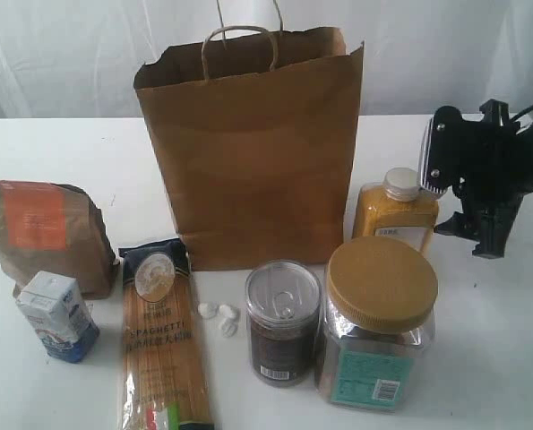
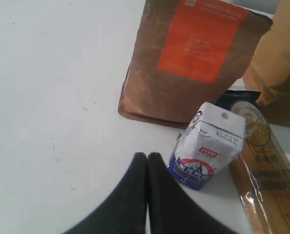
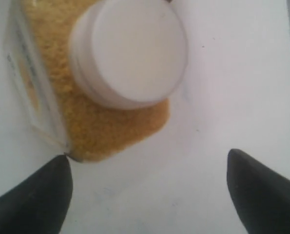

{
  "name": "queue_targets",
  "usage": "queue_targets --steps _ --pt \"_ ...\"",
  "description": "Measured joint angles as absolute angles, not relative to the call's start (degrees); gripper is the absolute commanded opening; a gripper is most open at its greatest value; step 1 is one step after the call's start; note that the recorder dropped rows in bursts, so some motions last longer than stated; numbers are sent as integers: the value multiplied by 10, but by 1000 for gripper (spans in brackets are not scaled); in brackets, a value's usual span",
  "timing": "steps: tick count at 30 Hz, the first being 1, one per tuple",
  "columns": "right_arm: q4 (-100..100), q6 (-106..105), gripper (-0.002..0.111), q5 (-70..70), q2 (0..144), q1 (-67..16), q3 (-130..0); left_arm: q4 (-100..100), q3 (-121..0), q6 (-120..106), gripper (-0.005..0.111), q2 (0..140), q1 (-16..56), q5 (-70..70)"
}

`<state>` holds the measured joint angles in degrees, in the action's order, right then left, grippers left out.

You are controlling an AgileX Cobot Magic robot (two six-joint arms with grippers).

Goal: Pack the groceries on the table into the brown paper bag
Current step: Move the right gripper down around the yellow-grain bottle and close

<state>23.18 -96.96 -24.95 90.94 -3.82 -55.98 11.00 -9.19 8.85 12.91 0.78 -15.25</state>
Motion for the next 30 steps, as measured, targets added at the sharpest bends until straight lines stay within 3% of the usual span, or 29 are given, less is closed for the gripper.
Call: queue_targets --steps 21,30 --pt "335 -971 80 -342 841 -40 -578 111 -92 89 0 129 8 -151" --pt "336 -971 80 -395 902 -40 -658 125 -92 89 0 129 8 -151"
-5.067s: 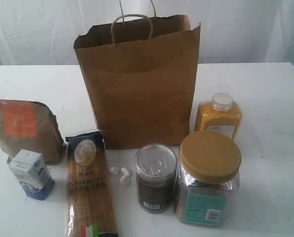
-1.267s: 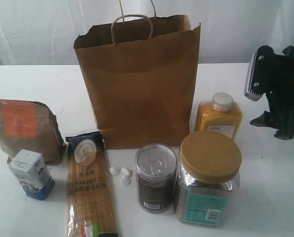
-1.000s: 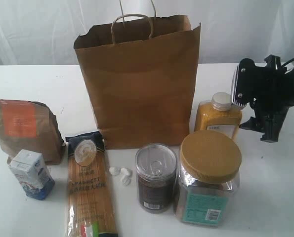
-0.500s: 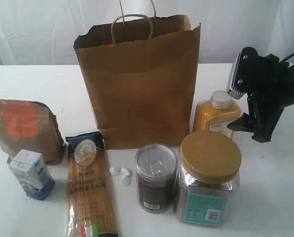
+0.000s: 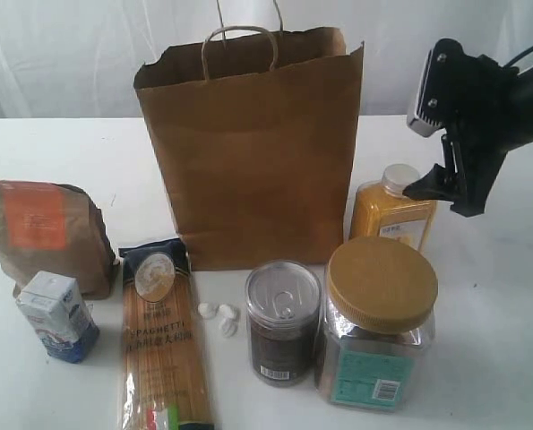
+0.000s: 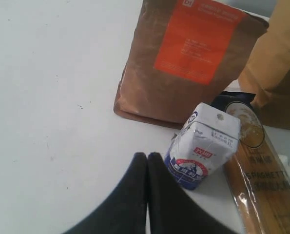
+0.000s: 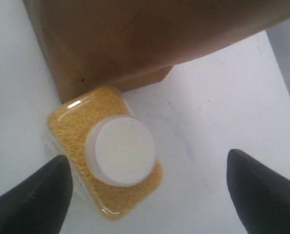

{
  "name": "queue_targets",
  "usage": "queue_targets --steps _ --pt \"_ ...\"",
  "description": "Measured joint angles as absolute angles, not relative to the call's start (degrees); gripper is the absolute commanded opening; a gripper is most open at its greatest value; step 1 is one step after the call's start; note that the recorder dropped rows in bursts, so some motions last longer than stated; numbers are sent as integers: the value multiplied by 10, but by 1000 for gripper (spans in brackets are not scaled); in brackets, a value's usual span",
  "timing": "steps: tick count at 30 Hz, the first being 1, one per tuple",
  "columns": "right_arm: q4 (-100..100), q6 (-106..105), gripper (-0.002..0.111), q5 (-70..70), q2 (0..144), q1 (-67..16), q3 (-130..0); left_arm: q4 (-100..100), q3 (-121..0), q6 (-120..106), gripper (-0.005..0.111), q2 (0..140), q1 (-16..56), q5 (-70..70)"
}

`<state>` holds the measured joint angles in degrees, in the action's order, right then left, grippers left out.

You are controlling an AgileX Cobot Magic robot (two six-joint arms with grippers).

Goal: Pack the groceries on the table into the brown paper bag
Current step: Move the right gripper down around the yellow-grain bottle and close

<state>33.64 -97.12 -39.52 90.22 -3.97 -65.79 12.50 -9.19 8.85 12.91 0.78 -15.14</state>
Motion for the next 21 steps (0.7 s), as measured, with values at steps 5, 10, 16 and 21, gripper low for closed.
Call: queue_targets --steps 5,10,16,21 --pt "334 -964 80 -434 915 -40 -674 125 -92 89 0 129 8 -151" --pt "300 -963 80 -436 942 -40 -684 125 -92 89 0 129 8 -151" --pt "281 -965 80 -430 994 -45 -684 125 -92 89 0 129 8 -151" --pt "281 -967 80 -423 1015 -49 -689 126 -92 89 0 129 8 -148"
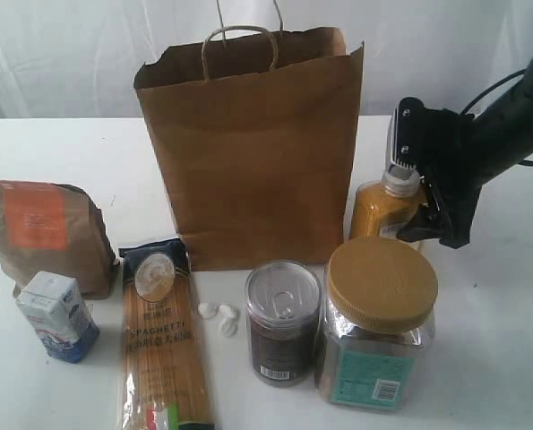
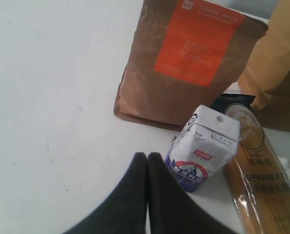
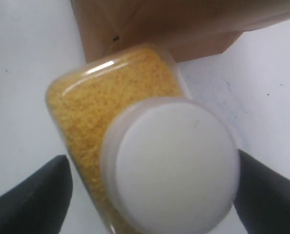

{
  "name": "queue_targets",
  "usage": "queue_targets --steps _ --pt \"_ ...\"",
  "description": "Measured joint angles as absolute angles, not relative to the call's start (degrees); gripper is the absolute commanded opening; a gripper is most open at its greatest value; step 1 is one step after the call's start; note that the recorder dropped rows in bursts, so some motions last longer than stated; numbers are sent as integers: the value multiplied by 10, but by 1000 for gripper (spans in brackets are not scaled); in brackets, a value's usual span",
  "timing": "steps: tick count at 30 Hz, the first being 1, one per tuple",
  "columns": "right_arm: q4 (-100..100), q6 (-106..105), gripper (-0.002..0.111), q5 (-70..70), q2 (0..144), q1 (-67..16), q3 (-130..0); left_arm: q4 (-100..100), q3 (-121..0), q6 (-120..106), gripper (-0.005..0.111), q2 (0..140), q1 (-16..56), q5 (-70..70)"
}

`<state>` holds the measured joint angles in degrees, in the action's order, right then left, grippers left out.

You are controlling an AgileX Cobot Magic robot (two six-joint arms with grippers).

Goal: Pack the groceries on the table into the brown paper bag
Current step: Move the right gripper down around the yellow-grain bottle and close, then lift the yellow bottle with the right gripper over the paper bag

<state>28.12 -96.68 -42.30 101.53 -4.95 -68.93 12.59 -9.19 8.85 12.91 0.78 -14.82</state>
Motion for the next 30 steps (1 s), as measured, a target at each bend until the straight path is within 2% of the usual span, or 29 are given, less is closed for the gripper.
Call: queue_targets --steps 4,6,7,8,10,15,23,30 --pt "281 -967 78 -410 1028 -51 -689 126 -92 89 0 129 8 -148" --pt "281 -967 64 -399 1028 -51 -689 126 -92 89 0 129 8 -148" --pt "281 -967 49 -395 1028 -51 -689 126 -92 89 0 129 8 -148" --pt "283 -967 38 -392 1028 -51 -689 126 -92 89 0 129 8 -148" --pt "284 -967 29 -398 1028 -51 -688 126 -92 89 0 129 8 -148" --pt "288 -954 26 -438 1026 -51 -688 126 -92 89 0 129 8 -148" --pt "265 -842 7 -489 1009 -52 -685 126 -92 89 0 129 8 -148" --pt "242 -768 6 -490 1004 -52 -684 126 -92 89 0 129 8 -148"
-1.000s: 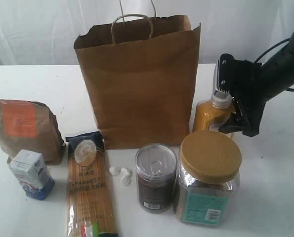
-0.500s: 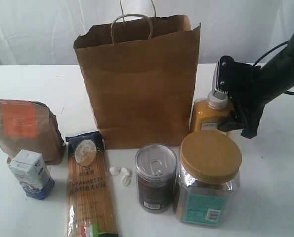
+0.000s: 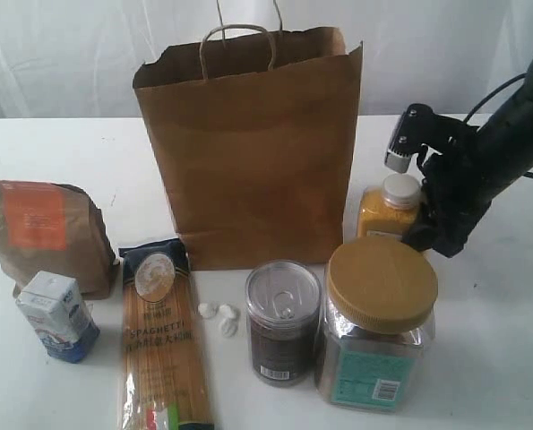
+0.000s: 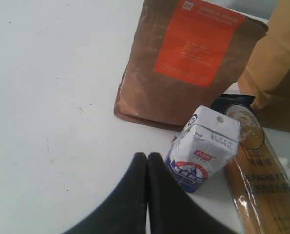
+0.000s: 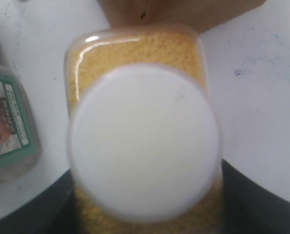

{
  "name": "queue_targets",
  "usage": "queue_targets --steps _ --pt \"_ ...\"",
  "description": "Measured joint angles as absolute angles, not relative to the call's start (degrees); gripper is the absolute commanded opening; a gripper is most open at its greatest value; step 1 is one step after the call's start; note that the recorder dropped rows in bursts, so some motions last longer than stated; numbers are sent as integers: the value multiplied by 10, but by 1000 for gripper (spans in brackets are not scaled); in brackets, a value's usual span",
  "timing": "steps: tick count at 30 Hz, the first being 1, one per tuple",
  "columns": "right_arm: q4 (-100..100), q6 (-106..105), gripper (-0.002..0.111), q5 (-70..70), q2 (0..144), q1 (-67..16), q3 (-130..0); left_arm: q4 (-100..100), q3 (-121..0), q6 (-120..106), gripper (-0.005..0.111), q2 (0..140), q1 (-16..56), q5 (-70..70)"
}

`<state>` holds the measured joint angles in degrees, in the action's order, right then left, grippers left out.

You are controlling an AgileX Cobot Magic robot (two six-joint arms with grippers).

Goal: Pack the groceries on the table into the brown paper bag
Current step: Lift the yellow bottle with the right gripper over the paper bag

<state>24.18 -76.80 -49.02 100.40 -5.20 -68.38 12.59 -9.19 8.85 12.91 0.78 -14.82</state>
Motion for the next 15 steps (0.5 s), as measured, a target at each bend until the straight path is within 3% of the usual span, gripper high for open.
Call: queue_targets --steps 5,15 --pt "233 -705 0 -490 1003 -45 -684 126 -92 89 0 129 8 -148" --pt "248 -645 0 -488 992 20 -684 126 -92 89 0 129 8 -147"
